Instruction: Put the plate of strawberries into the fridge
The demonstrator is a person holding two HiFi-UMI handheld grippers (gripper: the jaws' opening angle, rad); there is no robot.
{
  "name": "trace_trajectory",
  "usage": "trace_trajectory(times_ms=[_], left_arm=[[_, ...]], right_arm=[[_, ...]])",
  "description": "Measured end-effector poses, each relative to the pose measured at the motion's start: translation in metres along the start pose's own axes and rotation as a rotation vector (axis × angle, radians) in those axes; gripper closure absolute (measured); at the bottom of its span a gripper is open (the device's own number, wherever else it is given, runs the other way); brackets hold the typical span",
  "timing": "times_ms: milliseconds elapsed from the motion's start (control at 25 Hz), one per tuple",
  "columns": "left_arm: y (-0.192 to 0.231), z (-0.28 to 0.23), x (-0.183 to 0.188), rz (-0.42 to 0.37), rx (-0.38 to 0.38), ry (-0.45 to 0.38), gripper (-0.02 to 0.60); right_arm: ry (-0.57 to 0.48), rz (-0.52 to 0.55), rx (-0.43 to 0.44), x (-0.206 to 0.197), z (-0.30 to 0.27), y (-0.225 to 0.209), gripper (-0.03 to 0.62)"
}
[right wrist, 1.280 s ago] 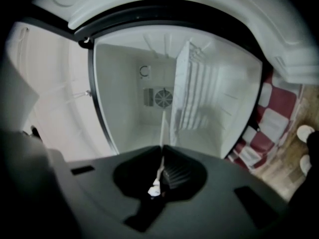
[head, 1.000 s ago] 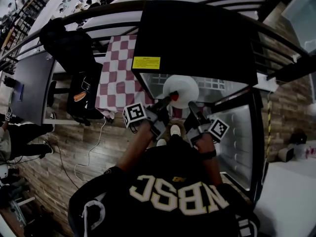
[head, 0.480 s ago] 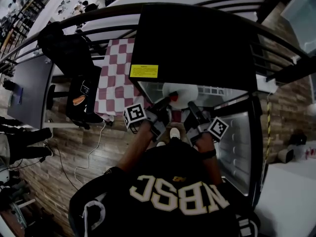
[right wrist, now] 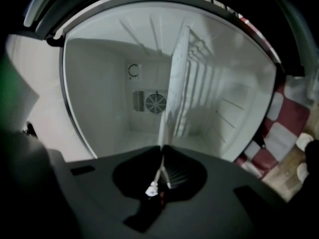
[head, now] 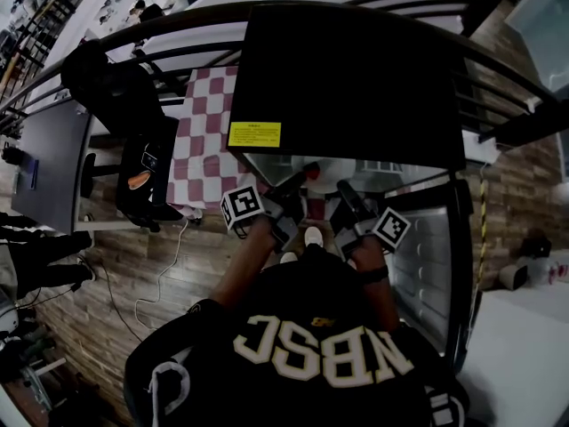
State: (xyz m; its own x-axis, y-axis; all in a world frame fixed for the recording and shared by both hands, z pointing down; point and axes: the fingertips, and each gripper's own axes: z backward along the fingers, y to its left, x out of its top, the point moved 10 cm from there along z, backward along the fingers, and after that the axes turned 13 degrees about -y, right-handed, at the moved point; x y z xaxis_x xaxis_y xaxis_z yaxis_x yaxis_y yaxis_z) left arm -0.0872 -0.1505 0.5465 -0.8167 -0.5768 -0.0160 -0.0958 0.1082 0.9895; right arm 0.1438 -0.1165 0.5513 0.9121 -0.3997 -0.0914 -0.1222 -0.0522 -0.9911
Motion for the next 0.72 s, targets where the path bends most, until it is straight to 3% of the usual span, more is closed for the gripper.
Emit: trace_trajectory(times_ms=[480,720], left_arm=[[0.006,-0.008,0.003,0.060,0.001,-0.035,0.552],[0.012,-0.012,0.008,0.050,-0.008,-0.042,0.552]], right_arm=[[-0.006,0.003,-0.008,0.005,-0.013,-0.002,0.560],[-0.012,0.006,-0.010,0.008,-0.017,-0.001,0.560]])
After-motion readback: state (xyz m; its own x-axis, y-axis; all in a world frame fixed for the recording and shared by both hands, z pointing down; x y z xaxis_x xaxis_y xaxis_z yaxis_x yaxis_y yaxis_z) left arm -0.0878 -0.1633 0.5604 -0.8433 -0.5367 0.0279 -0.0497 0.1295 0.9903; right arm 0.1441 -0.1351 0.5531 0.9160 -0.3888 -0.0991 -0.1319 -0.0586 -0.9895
